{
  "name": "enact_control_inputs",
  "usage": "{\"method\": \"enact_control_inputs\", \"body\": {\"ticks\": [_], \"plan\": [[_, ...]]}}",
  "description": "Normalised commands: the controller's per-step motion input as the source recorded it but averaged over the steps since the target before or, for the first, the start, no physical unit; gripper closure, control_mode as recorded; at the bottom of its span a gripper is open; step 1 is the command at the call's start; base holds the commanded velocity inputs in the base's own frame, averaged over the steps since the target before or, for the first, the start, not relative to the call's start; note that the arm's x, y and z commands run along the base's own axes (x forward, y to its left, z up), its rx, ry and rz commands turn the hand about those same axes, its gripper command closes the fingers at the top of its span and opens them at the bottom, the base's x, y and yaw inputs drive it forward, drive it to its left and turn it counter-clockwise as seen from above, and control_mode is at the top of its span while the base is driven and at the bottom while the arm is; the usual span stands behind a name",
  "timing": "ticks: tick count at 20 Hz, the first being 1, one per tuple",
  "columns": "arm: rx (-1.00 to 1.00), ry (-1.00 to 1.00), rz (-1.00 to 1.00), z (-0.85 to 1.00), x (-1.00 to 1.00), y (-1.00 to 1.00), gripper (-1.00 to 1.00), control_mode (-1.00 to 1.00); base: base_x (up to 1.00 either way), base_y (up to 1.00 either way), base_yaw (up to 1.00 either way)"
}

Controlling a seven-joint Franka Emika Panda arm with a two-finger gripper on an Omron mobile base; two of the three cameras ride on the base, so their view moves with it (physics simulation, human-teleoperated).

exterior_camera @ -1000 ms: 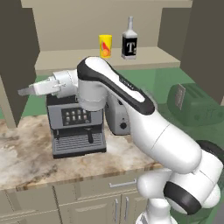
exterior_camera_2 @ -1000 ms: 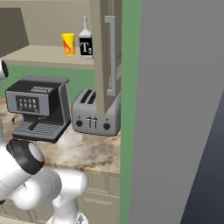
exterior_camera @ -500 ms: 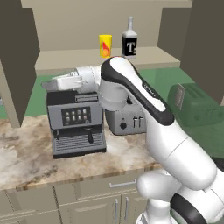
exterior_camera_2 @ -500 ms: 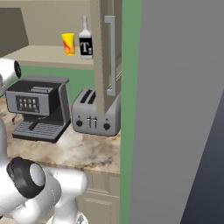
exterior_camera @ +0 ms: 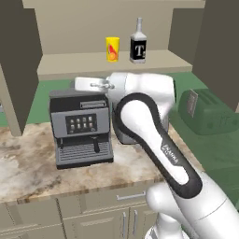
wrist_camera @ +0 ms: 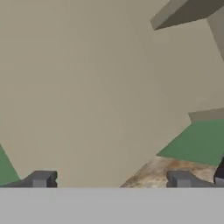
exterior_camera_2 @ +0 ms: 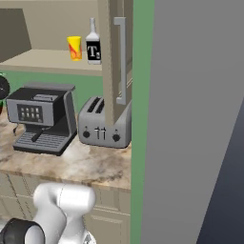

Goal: Open the cabinet directly in front. Then move the liquor and the cup to the dining counter with the candle on it.

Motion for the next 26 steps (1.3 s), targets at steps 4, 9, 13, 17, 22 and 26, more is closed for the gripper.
{"method": "enact_control_inputs", "body": {"ticks": [4,9,13,17,22,26], "plan": [[-0.25,0.14,-0.69,0.05,0.00,-0.58,-1.00,-1.00,0.00,0.00,0.00],[-0.30,0.17,-0.64,0.07,0.00,-0.57,-1.00,-1.00,0.00,0.00,0.00],[-0.27,0.18,-0.55,0.22,-0.05,-0.79,-1.00,-1.00,0.00,0.00,0.00],[-0.22,0.15,-0.46,0.25,0.00,-0.83,-1.00,-1.00,0.00,0.00,0.00],[-0.17,0.05,-0.16,0.02,0.01,-0.57,-1.00,-1.00,0.00,0.00,0.00],[0.00,0.00,0.00,0.00,0.00,-0.01,-1.00,-1.00,0.00,0.00,0.00]]}}
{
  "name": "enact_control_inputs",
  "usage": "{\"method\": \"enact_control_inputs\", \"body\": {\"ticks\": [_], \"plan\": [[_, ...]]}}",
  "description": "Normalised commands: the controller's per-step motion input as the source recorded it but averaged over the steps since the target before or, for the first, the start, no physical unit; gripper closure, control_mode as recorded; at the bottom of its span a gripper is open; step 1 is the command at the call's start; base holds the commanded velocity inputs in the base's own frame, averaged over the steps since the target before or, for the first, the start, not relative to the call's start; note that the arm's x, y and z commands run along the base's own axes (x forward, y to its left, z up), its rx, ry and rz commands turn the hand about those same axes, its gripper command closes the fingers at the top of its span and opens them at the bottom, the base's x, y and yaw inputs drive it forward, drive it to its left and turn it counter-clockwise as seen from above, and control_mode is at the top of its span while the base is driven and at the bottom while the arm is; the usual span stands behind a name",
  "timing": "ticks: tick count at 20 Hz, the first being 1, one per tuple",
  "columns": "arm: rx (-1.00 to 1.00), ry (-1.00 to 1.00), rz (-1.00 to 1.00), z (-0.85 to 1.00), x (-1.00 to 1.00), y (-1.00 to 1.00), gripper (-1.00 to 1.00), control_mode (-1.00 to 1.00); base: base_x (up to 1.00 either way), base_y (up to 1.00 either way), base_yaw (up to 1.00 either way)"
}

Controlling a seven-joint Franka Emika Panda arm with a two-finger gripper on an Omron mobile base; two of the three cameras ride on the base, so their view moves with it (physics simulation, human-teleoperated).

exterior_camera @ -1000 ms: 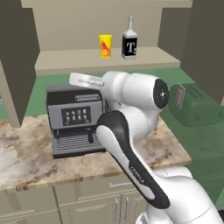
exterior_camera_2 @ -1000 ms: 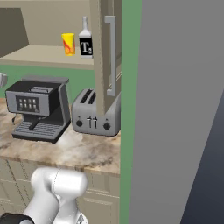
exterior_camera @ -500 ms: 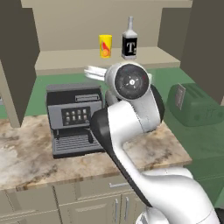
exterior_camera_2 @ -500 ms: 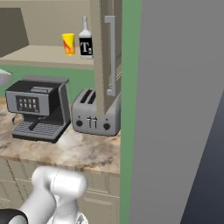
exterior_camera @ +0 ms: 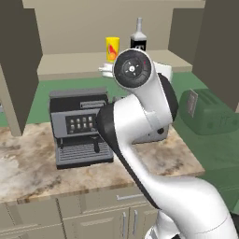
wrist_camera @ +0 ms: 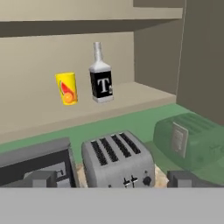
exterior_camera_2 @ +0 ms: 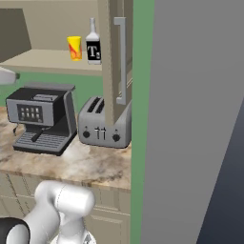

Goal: Open the cabinet directly in front. Then move the liquor and the cup to the dining counter with the candle on it.

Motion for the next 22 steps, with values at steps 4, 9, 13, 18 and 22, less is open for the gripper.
{"method": "enact_control_inputs", "body": {"ticks": [4,9,13,18,22], "plan": [[0.00,0.00,0.11,0.01,0.12,-0.71,-1.00,-1.00,0.00,0.00,0.00],[0.00,0.00,0.25,0.11,0.31,-0.90,-1.00,-1.00,0.00,0.00,0.00],[0.00,0.00,0.36,0.02,0.14,-0.86,-1.00,-1.00,0.00,0.00,0.00],[0.00,-0.01,0.28,0.06,0.20,-0.51,-1.00,-1.00,0.00,0.00,0.00],[0.00,0.00,0.04,0.23,0.17,0.00,-1.00,-1.00,0.00,0.00,0.00]]}}
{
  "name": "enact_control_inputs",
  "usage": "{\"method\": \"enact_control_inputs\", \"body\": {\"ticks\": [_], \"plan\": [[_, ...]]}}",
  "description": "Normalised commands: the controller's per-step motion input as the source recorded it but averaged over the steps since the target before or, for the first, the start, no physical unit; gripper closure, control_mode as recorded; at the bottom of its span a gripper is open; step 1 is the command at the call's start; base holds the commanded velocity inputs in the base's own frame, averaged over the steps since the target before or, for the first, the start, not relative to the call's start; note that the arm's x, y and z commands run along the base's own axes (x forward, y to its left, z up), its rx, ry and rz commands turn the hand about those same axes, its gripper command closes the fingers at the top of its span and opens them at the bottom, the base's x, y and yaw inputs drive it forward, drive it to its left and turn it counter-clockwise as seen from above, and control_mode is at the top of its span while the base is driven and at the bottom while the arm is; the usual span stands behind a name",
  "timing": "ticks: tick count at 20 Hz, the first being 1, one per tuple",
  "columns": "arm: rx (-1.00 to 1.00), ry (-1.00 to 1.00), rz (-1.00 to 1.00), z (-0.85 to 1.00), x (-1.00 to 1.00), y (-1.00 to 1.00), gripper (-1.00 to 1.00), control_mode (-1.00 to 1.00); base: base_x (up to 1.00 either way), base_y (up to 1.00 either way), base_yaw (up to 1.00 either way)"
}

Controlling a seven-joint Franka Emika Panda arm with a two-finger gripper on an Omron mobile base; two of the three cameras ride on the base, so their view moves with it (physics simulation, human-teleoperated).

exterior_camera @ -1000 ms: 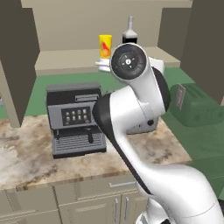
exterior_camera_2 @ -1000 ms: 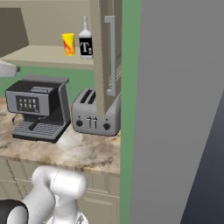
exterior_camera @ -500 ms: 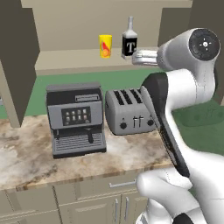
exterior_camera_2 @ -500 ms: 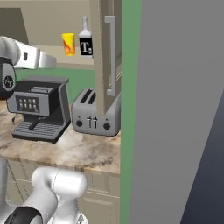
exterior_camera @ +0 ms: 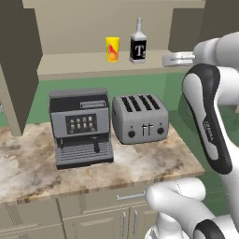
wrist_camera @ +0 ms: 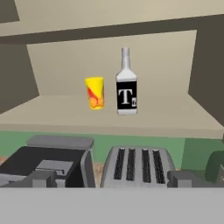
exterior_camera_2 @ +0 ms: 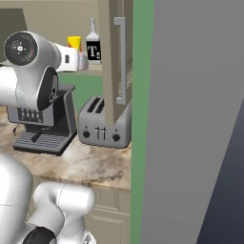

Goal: Open the cabinet directly in front. Then move the liquor and the cup to the dining counter with the candle on it.

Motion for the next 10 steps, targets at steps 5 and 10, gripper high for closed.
{"method": "enact_control_inputs", "body": {"ticks": [5,10], "plan": [[-0.01,0.00,0.00,0.13,0.36,0.00,-1.00,-1.00,0.00,0.00,0.00],[0.00,0.02,0.00,0.00,0.60,0.00,-1.00,-1.00,0.00,0.00,0.00]]}}
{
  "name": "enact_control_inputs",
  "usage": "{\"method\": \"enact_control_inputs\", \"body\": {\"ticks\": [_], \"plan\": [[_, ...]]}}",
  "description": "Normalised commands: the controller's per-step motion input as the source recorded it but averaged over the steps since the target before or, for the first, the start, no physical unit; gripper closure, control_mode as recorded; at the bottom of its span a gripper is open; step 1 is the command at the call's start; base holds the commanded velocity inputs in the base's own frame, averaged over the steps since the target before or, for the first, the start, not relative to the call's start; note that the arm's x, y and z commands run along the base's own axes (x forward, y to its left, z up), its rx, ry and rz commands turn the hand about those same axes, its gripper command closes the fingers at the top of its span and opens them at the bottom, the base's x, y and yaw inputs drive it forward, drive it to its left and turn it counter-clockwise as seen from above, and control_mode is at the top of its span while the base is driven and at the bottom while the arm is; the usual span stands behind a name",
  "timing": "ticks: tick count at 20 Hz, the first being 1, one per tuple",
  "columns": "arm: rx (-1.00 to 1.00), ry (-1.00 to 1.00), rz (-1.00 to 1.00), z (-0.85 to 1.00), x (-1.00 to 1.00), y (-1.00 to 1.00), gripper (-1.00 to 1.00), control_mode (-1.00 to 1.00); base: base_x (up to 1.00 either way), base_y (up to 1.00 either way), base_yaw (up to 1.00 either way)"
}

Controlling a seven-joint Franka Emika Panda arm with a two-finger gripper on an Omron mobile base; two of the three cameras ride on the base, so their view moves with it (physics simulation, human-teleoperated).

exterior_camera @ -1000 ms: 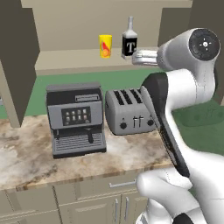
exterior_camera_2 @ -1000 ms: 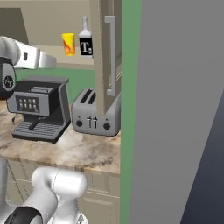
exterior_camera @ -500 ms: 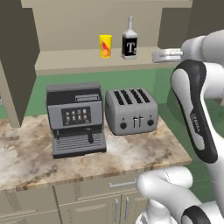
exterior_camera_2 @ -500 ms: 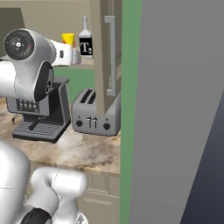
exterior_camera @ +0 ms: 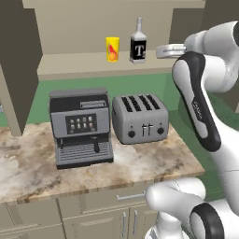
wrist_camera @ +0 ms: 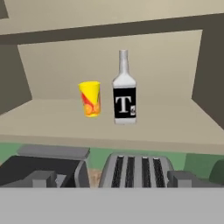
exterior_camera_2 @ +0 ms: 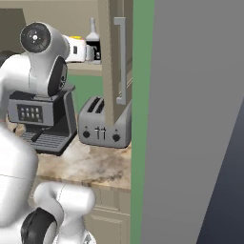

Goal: Open the cabinet directly in front. Then move the liquor and the cup to the dining counter with the candle on it.

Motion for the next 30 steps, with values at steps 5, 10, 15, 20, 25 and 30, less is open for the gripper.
{"method": "enact_control_inputs", "body": {"ticks": [5,10,15,20,25,30], "plan": [[0.00,0.03,0.00,0.00,0.72,0.00,-1.00,-1.00,0.00,0.00,0.00],[0.00,0.00,0.00,0.01,0.65,0.00,-1.00,-1.00,0.00,0.00,0.00],[0.00,0.00,0.00,0.10,0.44,0.01,-1.00,-1.00,0.00,0.00,0.00],[0.00,0.00,0.00,0.00,0.23,0.00,-1.00,-1.00,0.00,0.00,0.00],[0.00,0.00,-0.01,0.09,0.25,0.09,-1.00,-1.00,0.00,0.00,0.00],[0.00,0.00,0.00,0.14,0.14,0.15,-1.00,-1.00,0.00,0.00,0.00]]}}
